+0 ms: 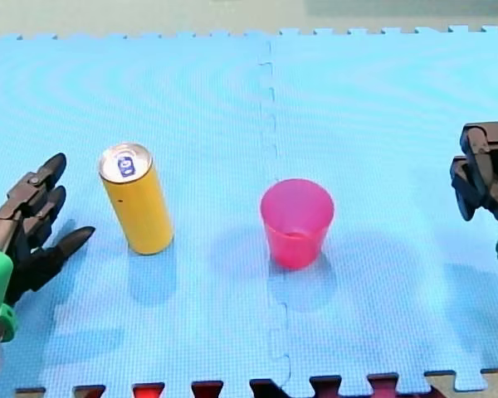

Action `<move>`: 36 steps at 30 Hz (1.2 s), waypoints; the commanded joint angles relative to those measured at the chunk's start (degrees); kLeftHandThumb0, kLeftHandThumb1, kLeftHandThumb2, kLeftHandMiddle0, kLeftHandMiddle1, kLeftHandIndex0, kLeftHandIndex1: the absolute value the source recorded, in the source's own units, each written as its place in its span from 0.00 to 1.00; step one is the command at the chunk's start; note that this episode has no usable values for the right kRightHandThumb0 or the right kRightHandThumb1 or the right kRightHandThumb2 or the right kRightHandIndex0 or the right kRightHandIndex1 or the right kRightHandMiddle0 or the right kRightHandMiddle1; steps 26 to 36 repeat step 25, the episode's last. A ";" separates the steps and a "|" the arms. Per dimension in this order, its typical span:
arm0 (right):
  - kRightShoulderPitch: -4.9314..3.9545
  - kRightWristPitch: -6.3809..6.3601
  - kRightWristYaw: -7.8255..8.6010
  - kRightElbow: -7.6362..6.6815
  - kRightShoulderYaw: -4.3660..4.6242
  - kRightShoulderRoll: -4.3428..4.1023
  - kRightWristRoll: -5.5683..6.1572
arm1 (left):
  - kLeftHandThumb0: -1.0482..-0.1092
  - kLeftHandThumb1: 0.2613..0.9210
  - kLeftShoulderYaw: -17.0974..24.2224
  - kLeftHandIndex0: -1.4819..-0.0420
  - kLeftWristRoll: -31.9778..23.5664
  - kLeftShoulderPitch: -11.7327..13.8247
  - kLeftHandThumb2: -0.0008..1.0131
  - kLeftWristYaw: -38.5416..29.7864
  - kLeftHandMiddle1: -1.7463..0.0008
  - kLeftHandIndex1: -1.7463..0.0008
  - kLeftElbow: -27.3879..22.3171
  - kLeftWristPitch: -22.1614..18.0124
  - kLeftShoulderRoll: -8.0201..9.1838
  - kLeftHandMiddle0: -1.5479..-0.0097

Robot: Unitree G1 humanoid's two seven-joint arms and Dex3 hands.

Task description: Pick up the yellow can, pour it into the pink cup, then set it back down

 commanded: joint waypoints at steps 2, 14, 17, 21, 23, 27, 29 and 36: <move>-0.28 -0.03 -0.05 0.26 -0.23 -0.24 0.12 | 0.00 0.83 0.05 0.86 0.21 0.11 0.01 0.25 1.00 1.00 0.08 -0.60 0.46 0.88; -0.14 -0.35 -0.29 0.25 -0.16 -0.21 -0.14 | 0.00 0.84 0.10 0.86 0.30 0.35 0.01 -0.05 1.00 1.00 -0.24 -1.17 0.50 0.87; -0.12 -0.31 -0.46 0.21 -0.08 -0.20 -0.26 | 0.00 0.85 -0.02 0.86 0.49 0.32 0.01 -0.03 1.00 1.00 -0.19 -1.38 0.48 0.87; -0.11 -0.33 -0.42 0.31 -0.11 -0.24 -0.22 | 0.00 0.85 -0.23 0.86 0.75 0.23 0.01 0.11 1.00 1.00 -0.05 -1.60 0.29 0.87; -0.05 -0.37 -0.29 0.39 -0.15 -0.32 -0.18 | 0.00 0.86 -0.35 0.86 0.87 0.17 0.01 0.18 1.00 1.00 0.17 -1.79 0.22 0.87; 0.01 -0.38 -0.18 0.51 -0.22 -0.38 -0.13 | 0.00 0.86 -0.51 0.86 1.08 -0.03 0.01 0.31 1.00 1.00 0.65 -2.00 0.19 0.87; 0.01 -0.38 -0.18 0.51 -0.22 -0.38 -0.13 | 0.00 0.86 -0.51 0.86 1.08 -0.03 0.01 0.31 1.00 1.00 0.65 -2.00 0.19 0.87; 0.01 -0.38 -0.18 0.51 -0.22 -0.38 -0.13 | 0.00 0.86 -0.51 0.86 1.08 -0.03 0.01 0.31 1.00 1.00 0.65 -2.00 0.19 0.87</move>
